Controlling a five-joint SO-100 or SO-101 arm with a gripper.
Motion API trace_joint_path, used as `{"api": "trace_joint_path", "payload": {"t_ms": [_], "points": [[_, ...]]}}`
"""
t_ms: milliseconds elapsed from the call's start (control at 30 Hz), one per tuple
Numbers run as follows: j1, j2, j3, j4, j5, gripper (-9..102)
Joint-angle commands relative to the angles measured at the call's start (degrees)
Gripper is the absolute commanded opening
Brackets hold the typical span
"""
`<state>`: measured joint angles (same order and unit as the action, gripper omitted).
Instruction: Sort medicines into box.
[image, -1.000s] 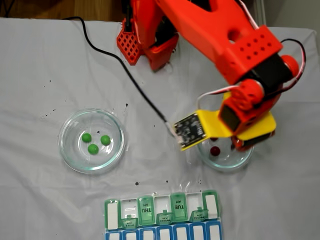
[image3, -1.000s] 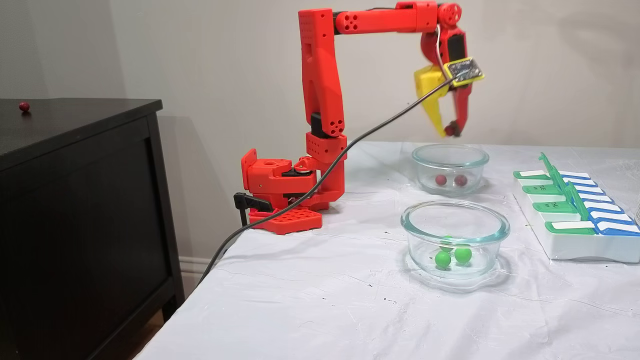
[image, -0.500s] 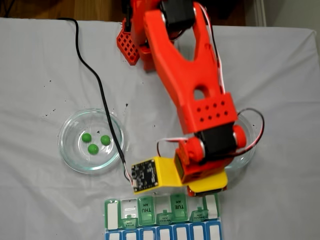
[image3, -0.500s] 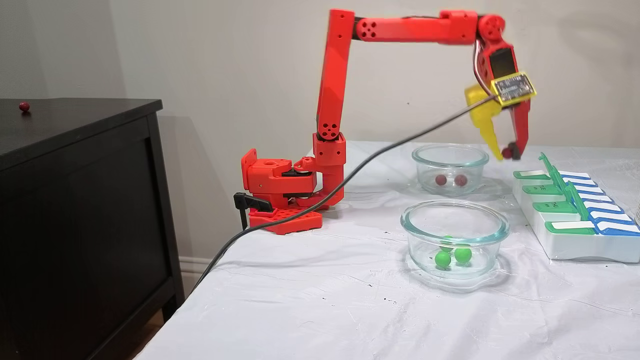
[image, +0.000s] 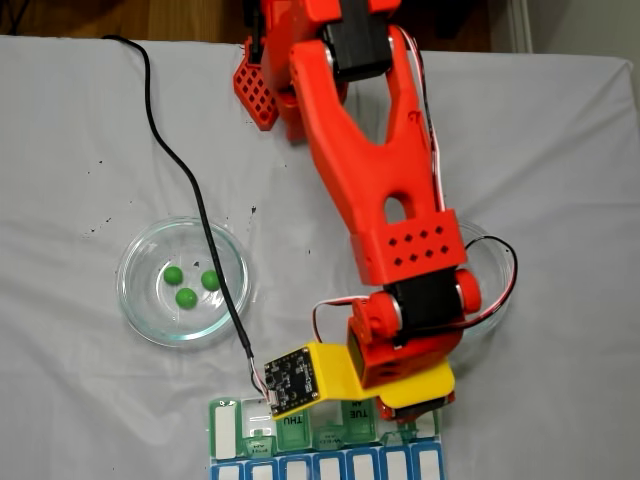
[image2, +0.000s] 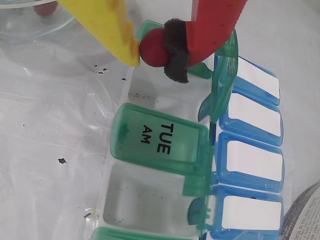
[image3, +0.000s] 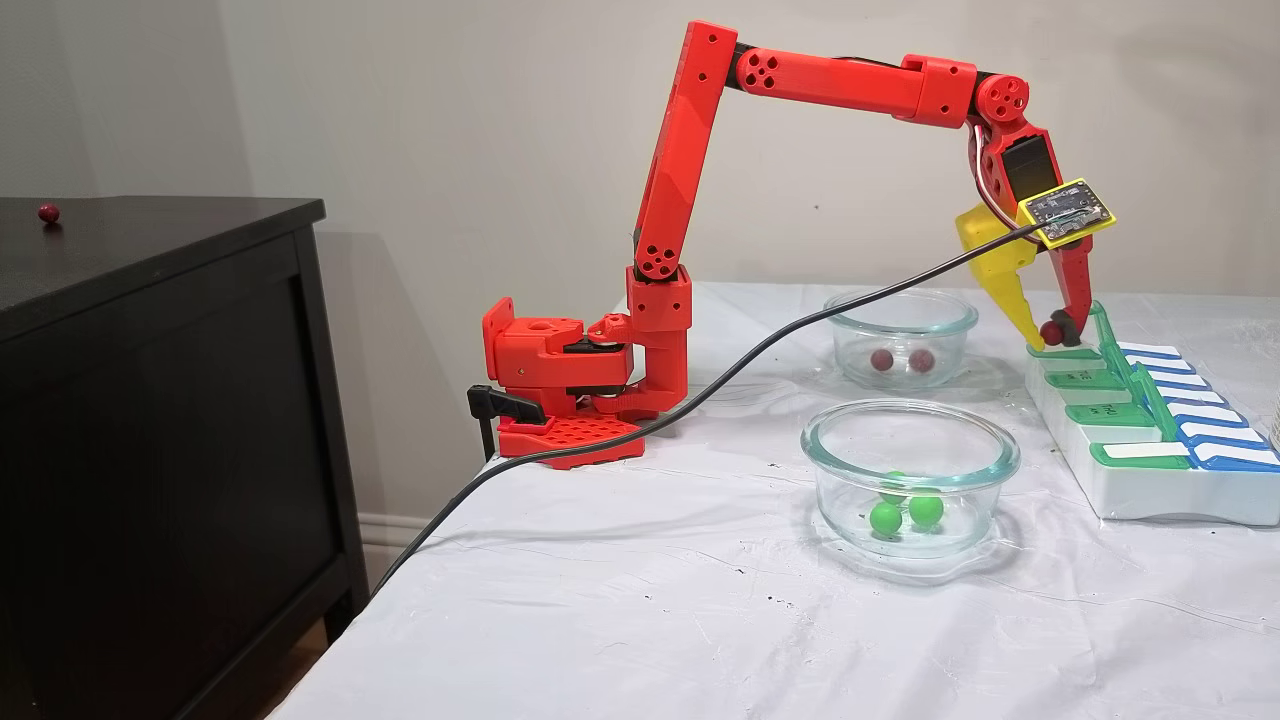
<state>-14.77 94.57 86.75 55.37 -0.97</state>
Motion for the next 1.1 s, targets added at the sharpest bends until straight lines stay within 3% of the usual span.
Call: {"api": "trace_joint_path", "payload": {"t_ms": [0, 400, 467, 767, 867, 1067], "points": [[-0.1, 4.5, -3.0, -4.0, -0.1, 0], [0.8, 0.7, -4.3, -6.6, -3.7, 0], [0.7, 0.7, -4.6, -6.1, -3.9, 12], [-0.7, 4.0, -3.7, -1.7, -4.3, 24], [-1.1, 5.4, -3.5, -0.7, -4.4, 23], [-2.5, 14.3, -3.2, 2.8, -4.7, 4]]}}
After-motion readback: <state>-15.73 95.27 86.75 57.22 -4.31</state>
